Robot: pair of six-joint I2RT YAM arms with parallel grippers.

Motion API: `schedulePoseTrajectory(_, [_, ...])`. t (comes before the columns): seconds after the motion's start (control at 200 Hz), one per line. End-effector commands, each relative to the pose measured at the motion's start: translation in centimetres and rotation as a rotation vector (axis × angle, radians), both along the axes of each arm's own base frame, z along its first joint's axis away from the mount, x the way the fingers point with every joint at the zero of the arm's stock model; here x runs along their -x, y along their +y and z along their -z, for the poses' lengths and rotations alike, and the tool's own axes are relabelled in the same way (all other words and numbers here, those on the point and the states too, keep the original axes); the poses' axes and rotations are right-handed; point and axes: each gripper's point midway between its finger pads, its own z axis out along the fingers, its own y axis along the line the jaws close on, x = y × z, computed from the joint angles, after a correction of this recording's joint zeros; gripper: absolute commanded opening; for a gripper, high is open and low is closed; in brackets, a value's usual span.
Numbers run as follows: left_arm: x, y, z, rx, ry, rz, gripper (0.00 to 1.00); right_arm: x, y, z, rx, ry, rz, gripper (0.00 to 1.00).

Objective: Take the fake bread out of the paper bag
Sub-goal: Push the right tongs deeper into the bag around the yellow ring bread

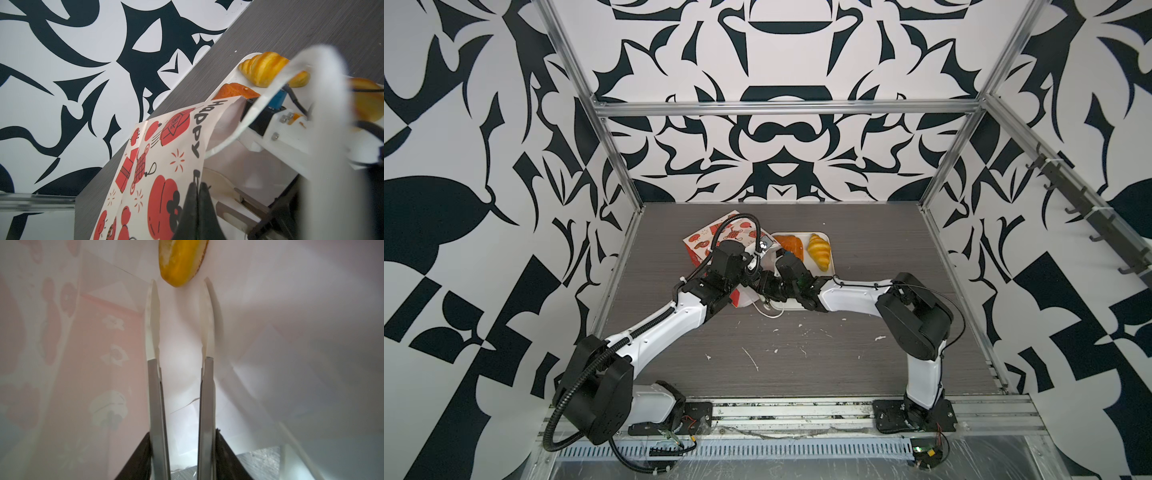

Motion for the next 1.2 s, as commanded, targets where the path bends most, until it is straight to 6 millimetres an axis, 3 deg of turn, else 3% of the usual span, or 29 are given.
schedulePoseTrajectory(0.0, [-0.4,-0.5,-1.6,0.038,-0.039,-0.005,0.0,-1.7,0.9,-3.7,-0.099,-0.083,0.049,0.47])
schedulePoseTrajectory(0.575, [-0.1,-1.5,-1.1,0.041,-0.021,0.035,0.0,-3.4,1.2,-3.0,-0.129,-0.083,0.103,0.47])
schedulePoseTrajectory(1.195, [0.4,-2.1,-1.0,0.033,-0.011,0.051,0.0,-5.2,1.7,-3.6,-0.175,-0.104,0.125,0.47])
